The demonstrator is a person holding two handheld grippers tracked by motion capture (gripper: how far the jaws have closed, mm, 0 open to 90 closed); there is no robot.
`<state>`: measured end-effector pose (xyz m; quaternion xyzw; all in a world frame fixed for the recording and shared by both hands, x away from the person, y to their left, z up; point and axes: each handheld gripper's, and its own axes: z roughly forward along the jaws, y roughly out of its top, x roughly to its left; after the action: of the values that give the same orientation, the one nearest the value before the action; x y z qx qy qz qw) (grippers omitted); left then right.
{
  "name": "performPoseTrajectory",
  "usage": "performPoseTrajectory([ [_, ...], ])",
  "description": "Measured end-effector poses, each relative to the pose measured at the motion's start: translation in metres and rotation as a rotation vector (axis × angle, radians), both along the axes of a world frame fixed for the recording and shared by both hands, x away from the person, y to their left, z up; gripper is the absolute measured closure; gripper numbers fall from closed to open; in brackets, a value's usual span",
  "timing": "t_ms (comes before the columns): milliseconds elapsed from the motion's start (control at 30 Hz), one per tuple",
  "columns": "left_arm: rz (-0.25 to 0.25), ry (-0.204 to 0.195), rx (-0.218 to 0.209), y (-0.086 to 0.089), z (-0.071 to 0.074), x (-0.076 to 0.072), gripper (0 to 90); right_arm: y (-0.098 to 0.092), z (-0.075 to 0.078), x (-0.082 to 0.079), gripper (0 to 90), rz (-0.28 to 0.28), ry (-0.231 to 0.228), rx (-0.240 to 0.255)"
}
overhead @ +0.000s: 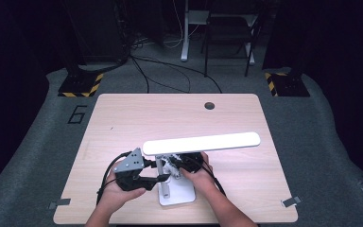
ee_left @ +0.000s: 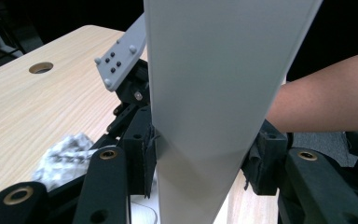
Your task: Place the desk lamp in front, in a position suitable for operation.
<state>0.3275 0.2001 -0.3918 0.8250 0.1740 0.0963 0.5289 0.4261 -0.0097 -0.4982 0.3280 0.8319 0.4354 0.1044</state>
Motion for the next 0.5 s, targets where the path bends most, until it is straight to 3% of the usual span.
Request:
performPoseTrajectory([
  [133,0.008,-0.007,-0.001,-0.001,0.000,-0.001,52.5,0.017,0.005,-0.003,71.2,0.053,-0.013,0.053],
  [200,0.012,-0.011,-0.006,-0.001,-0.001,-0.001,52.6,0.026,0.003,-0.003,71.2,0.063,-0.017,0.029],
  [267,0.013,-0.010,-0.004,0.000,-0.001,-0.001,52.7,0.032,-0.003,-0.001,71.0,0.073,-0.029,-0.036],
  [367,0.018,-0.015,-0.006,-0.001,-0.001,-0.002,52.8,0.031,-0.006,0.002,71.0,0.048,-0.003,-0.014],
  [500,0.022,-0.017,0.004,-0.001,-0.001,-0.003,52.9,0.025,-0.006,0.004,71.0,0.028,-0.004,-0.029],
])
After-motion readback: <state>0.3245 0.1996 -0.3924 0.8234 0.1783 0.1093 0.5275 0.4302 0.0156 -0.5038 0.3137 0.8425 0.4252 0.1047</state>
